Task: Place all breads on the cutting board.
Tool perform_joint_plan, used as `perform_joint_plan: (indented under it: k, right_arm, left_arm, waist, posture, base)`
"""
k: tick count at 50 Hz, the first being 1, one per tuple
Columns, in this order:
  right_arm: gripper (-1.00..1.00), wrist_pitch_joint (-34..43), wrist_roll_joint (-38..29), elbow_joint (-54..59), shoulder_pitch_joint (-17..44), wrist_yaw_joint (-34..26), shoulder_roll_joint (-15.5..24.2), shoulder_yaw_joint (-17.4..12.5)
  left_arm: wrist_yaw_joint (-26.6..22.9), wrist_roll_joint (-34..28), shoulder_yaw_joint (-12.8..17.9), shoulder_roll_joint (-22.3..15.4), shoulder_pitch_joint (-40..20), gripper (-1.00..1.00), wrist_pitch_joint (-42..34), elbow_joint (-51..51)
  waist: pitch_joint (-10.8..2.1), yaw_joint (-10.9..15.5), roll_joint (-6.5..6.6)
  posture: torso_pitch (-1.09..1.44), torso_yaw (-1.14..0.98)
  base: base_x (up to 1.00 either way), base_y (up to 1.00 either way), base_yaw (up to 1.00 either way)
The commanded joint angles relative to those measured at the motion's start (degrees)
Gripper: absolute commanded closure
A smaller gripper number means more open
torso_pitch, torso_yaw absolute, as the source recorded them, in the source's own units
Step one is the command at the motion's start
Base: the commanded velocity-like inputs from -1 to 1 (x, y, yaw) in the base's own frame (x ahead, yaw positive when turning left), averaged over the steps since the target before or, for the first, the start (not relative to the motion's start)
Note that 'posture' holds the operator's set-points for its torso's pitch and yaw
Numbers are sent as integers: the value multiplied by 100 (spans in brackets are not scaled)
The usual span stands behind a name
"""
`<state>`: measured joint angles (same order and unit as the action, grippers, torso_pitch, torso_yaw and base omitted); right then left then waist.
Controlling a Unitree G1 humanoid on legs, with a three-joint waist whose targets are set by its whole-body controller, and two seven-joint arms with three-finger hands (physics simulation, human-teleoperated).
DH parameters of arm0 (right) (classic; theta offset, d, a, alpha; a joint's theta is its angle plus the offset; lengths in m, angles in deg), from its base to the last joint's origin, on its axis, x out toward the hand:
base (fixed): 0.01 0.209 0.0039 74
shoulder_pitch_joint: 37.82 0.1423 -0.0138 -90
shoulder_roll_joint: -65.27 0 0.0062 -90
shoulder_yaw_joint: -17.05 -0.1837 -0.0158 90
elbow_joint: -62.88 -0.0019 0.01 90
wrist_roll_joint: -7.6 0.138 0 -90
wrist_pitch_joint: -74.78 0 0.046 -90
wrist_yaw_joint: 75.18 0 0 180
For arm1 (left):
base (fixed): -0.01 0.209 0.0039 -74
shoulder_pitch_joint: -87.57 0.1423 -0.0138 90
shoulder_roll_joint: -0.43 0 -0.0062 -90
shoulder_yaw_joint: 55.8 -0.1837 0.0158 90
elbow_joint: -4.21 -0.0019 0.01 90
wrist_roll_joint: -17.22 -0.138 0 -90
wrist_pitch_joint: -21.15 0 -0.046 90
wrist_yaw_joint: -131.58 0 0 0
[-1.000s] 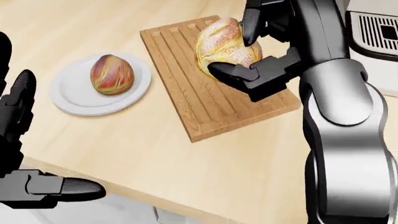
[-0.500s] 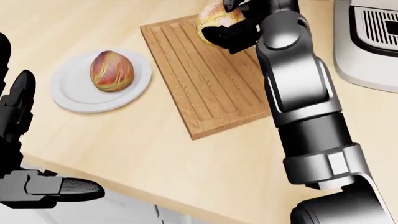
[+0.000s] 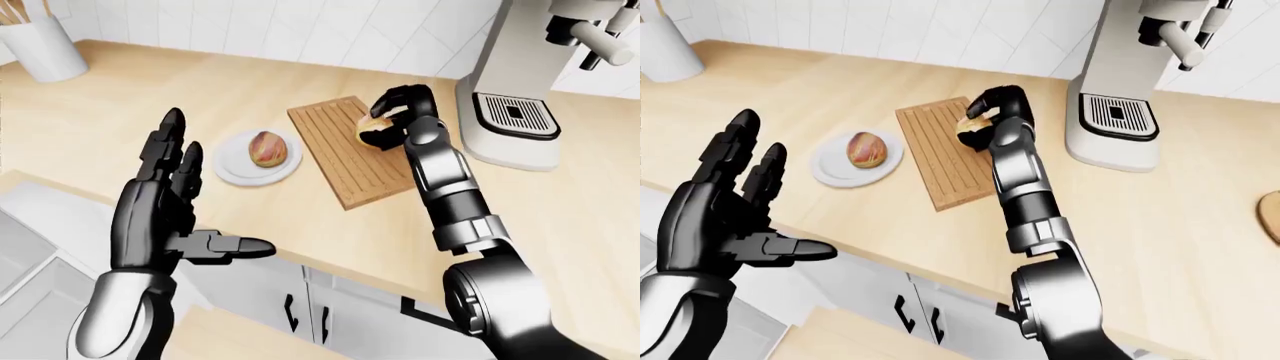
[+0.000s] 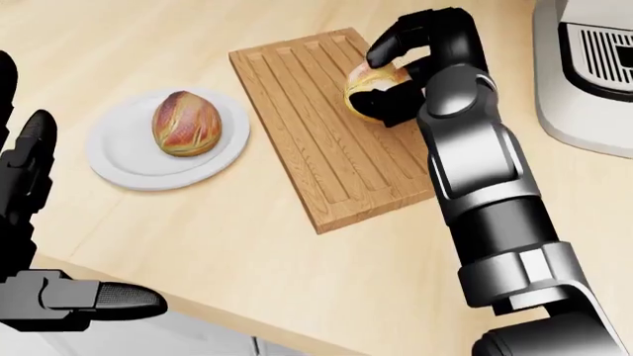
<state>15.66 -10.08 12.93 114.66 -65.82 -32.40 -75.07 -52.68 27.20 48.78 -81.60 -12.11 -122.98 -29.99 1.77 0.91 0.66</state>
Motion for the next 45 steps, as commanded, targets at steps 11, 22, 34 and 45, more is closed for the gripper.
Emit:
perform_joint_plan:
  k: [11, 22, 34, 45]
  right_arm:
    - [-71, -103, -416, -219, 115, -39, 86, 13]
    - [-94, 342, -572, -1118, -206, -565, 120, 41]
    - [-100, 1047, -812, -3248, -1014, -1568, 145, 15]
    - [-100, 1034, -879, -3362, -1059, -1588, 99, 3]
  left_arm:
    - [-5, -28, 9, -13, -89, -100, 182, 159]
    - [111, 34, 10, -134, -525, -100, -282, 244]
    - [269, -773, -889, -868, -2614, -100, -295, -1881]
    - [-1184, -2895, -1266, -770, -3461, -100, 475, -3794]
  waist:
    - [-131, 24, -13]
    - [-135, 35, -26]
    - [-130, 46, -40]
    - [-161, -6, -38]
  posture:
    - [0, 0]
    - [0, 0]
    - [0, 0]
    - [0, 0]
  base:
    - [0, 0, 0]
    - [0, 0, 0]
    - [0, 0, 0]
    - [0, 0, 0]
